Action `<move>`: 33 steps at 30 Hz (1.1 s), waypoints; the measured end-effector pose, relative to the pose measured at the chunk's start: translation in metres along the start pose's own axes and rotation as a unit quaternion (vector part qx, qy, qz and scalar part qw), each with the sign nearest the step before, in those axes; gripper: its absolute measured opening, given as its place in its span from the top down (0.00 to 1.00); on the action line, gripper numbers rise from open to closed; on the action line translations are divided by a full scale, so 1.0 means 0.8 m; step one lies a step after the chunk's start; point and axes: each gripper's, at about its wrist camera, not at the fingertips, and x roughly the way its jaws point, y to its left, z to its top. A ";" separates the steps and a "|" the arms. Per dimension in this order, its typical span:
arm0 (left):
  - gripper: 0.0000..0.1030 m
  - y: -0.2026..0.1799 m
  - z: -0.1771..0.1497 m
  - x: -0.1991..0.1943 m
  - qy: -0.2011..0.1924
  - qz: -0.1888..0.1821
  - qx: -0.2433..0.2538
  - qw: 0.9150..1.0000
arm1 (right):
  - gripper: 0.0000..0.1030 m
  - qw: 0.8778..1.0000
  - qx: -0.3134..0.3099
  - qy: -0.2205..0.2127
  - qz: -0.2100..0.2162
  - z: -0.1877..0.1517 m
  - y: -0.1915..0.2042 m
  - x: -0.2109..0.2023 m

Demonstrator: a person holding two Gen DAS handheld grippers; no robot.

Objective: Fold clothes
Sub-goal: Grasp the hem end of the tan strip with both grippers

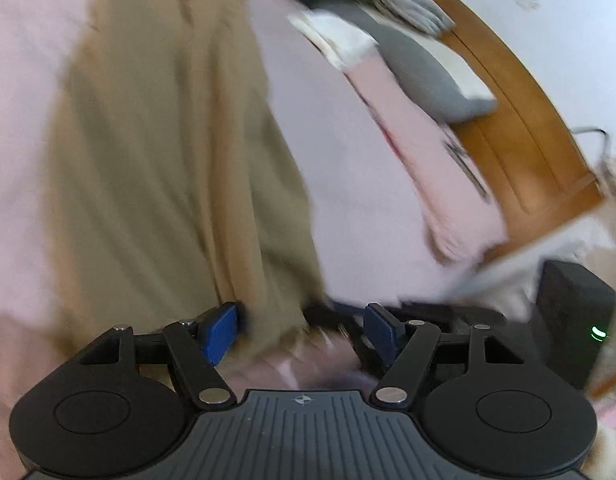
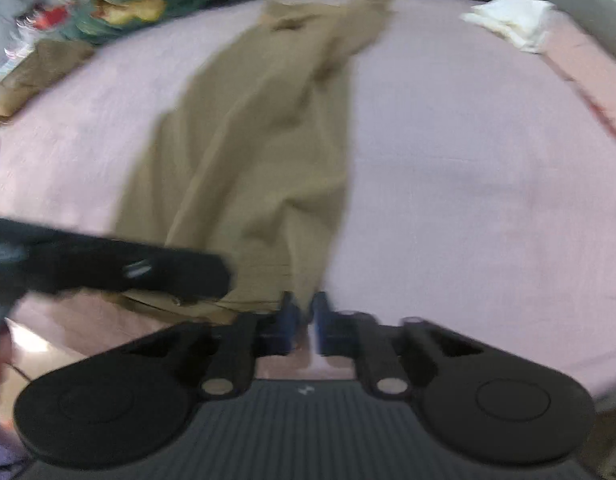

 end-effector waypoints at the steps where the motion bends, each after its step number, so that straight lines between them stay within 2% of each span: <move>1: 0.32 -0.006 -0.004 0.000 0.006 0.008 0.019 1.000 | 0.93 1.000 -0.005 0.005 -0.014 -0.001 -0.005 -0.003; 2: 0.32 -0.010 -0.007 -0.001 0.010 0.017 0.033 0.999 | 0.94 1.000 0.006 0.014 -0.011 -0.004 -0.016 -0.008; 5: 0.32 0.006 -0.015 -0.032 -0.007 0.074 0.017 0.997 | 0.92 0.999 0.033 0.029 -0.027 -0.002 -0.038 -0.017; 7: 0.32 0.013 -0.015 -0.063 -0.040 0.097 0.007 0.994 | 0.84 0.997 0.077 0.017 0.023 0.001 -0.057 -0.033; 8: 0.32 0.015 -0.014 -0.079 -0.058 0.111 0.008 0.992 | 0.72 0.994 0.096 0.006 0.043 0.002 -0.063 -0.040; 9: 0.32 0.016 -0.012 -0.092 -0.074 0.126 0.008 0.989 | 0.48 0.992 0.110 -0.007 0.061 0.001 -0.065 -0.048; 11: 0.30 0.018 -0.005 -0.098 -0.079 0.150 0.007 0.986 | 0.26 0.990 0.119 -0.030 0.068 0.015 -0.058 -0.047; 12: 0.30 0.021 -0.001 -0.096 -0.076 0.159 0.004 0.984 | 0.20 0.991 0.107 -0.040 0.065 0.018 -0.048 -0.042; 14: 0.30 0.032 0.002 -0.085 -0.061 0.164 -0.017 0.984 | 0.16 0.994 0.082 -0.045 0.056 0.035 -0.031 -0.019; 16: 0.29 0.043 0.003 -0.069 -0.047 0.141 -0.042 0.988 | 0.16 0.996 0.071 -0.035 0.027 0.049 -0.018 0.011; 17: 0.27 0.047 0.003 -0.062 -0.041 0.126 -0.053 0.990 | 0.17 0.997 0.071 -0.016 0.017 0.052 -0.015 0.028; 19: 0.17 0.047 0.005 -0.055 -0.046 0.119 -0.047 0.991 | 0.14 0.996 0.080 0.001 0.029 0.045 -0.010 0.049; 20: 0.16 0.047 0.006 -0.051 -0.047 0.115 -0.044 0.991 | 0.15 0.998 0.060 -0.009 0.030 0.041 0.000 0.047; 22: 0.16 0.042 0.006 -0.042 -0.046 0.111 -0.034 0.992 | 0.27 1.000 0.019 -0.007 0.011 0.033 0.014 0.046; 23: 0.17 0.037 0.006 -0.037 -0.045 0.111 -0.023 0.993 | 0.52 1.000 0.006 -0.009 -0.001 0.032 0.019 0.044; 24: 0.27 0.032 0.006 -0.031 -0.041 0.117 -0.008 0.992 | 0.97 1.000 0.007 -0.010 0.009 0.032 0.017 0.040; 25: 0.41 0.026 0.006 -0.025 -0.037 0.122 0.007 0.992 | 0.97 0.999 0.041 -0.001 0.035 0.035 0.008 0.040; 26: 0.45 0.022 0.006 -0.020 -0.034 0.127 0.019 0.991 | 0.97 0.998 0.052 0.007 0.044 0.035 0.000 0.040; 27: 0.61 0.021 0.007 -0.020 -0.033 0.129 0.018 0.991 | 0.97 0.997 0.058 0.010 0.050 0.035 -0.007 0.039; 28: 0.85 0.024 0.009 -0.021 -0.029 0.122 0.007 0.992 | 0.97 0.996 0.063 0.013 0.056 0.036 -0.014 0.037; 29: 0.90 0.028 0.010 -0.021 -0.025 0.114 -0.003 0.993 | 0.97 0.996 0.070 0.013 0.059 0.035 -0.016 0.037; 33: 0.92 0.034 0.008 -0.026 -0.026 0.115 -0.007 0.993 | 0.97 0.995 0.082 0.015 0.059 0.030 -0.014 0.038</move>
